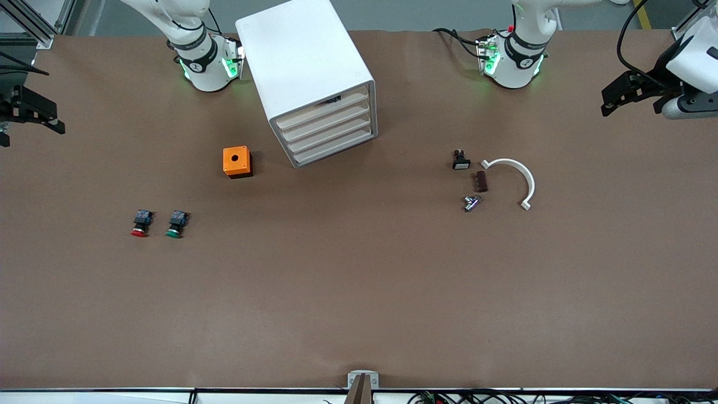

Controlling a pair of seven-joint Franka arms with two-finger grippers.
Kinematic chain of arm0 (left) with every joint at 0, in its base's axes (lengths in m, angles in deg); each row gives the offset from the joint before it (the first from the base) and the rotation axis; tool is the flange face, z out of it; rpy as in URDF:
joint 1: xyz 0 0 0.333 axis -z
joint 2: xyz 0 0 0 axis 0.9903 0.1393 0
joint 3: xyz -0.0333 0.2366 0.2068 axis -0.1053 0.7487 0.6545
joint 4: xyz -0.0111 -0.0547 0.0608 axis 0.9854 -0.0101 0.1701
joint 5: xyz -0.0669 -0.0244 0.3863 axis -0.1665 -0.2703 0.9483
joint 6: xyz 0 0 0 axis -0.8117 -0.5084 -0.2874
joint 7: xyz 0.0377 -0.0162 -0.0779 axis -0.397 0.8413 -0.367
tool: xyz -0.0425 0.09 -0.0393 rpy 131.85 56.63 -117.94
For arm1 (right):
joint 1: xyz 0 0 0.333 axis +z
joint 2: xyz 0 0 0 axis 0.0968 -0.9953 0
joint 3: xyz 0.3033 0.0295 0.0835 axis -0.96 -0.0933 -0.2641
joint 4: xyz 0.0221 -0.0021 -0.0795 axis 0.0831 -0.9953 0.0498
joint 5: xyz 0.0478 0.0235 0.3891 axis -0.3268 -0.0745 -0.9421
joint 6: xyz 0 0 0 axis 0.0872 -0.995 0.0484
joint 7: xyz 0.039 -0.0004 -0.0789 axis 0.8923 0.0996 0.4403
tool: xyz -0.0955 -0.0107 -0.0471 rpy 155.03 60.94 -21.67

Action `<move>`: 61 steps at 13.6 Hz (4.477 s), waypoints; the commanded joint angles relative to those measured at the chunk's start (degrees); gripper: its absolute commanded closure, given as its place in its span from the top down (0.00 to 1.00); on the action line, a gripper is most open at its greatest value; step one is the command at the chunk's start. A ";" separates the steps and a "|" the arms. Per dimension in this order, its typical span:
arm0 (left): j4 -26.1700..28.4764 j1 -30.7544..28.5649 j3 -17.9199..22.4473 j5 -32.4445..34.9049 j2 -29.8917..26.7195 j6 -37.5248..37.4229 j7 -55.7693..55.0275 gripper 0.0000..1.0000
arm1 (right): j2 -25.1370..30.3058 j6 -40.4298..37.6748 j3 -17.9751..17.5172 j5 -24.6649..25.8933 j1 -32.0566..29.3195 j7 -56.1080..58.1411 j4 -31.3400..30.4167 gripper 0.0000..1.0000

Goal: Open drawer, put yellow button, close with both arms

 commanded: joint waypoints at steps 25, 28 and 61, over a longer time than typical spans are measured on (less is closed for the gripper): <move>2.67 -5.38 0.55 0.22 -1.18 3.77 1.03 1.00 | 6.80 -1.26 -0.77 -0.65 -4.98 -8.06 -9.76 1.00; 2.41 -5.47 0.55 0.22 -0.56 4.04 1.12 1.00 | 5.83 1.81 1.33 -0.21 -2.61 -8.49 -9.14 1.00; 2.50 -4.68 -4.37 0.31 0.14 6.76 1.29 1.00 | 6.27 1.65 8.90 -3.90 8.29 -16.23 -7.83 1.00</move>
